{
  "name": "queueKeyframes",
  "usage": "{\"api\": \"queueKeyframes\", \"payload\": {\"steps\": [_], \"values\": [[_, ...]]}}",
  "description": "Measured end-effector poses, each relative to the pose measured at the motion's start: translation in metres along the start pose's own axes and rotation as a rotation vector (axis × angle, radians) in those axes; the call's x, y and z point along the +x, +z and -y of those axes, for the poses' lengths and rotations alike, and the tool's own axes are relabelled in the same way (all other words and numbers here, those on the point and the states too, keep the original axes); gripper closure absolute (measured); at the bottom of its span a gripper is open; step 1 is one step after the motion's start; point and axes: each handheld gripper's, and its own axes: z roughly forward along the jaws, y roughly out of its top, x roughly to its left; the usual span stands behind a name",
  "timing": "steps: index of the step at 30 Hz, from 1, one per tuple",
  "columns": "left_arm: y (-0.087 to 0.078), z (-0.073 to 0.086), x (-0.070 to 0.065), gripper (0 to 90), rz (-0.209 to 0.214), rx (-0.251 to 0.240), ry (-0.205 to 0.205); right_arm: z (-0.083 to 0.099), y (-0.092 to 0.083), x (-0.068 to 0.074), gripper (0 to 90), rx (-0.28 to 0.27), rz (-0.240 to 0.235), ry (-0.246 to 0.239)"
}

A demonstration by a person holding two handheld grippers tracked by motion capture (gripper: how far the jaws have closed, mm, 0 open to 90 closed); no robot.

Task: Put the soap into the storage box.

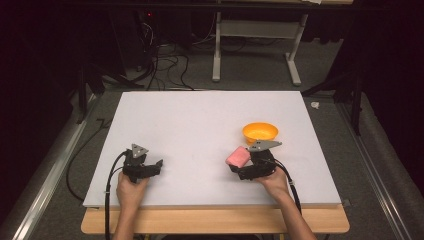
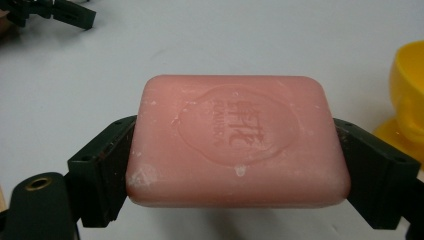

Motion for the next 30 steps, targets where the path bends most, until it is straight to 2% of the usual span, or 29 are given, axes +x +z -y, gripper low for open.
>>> {"api": "queueKeyframes", "payload": {"steps": [6, 16, 30], "values": [[0.0, 0.0, 0.0, 21.8, -0.001, 0.001, 0.003, 0.007, -0.008, -0.005, 13.5, -0.002, 0.019, 0.015], [0.0, 0.0, 0.0, 21.8, -0.002, 0.001, 0.004, 0.016, -0.019, -0.01, 13.5, -0.012, 0.053, 0.066], [0.0, 0.0, 0.0, 21.9, -0.002, 0.0, 0.005, 0.024, -0.032, -0.016, 13.5, -0.021, 0.093, 0.098]]}}
